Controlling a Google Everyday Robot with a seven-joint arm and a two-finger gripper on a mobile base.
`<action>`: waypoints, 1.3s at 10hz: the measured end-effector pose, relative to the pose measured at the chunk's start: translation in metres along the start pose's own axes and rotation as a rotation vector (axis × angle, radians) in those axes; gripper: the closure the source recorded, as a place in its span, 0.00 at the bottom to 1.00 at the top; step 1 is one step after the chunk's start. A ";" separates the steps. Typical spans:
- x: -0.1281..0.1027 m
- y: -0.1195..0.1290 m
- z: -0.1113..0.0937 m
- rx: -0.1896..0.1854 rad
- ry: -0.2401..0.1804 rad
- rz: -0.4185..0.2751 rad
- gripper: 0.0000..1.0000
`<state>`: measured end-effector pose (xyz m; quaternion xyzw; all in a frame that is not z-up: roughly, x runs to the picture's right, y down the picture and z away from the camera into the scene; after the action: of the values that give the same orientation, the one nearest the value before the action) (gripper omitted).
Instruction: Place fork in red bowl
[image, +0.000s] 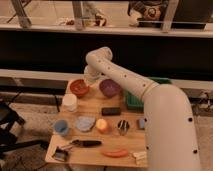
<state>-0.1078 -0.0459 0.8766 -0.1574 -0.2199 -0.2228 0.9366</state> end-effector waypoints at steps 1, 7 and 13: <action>-0.002 -0.001 0.002 0.007 -0.002 -0.005 1.00; -0.034 -0.016 0.011 0.040 -0.031 -0.088 1.00; -0.047 -0.034 0.030 0.053 -0.052 -0.130 1.00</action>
<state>-0.1722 -0.0470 0.8867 -0.1235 -0.2598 -0.2732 0.9179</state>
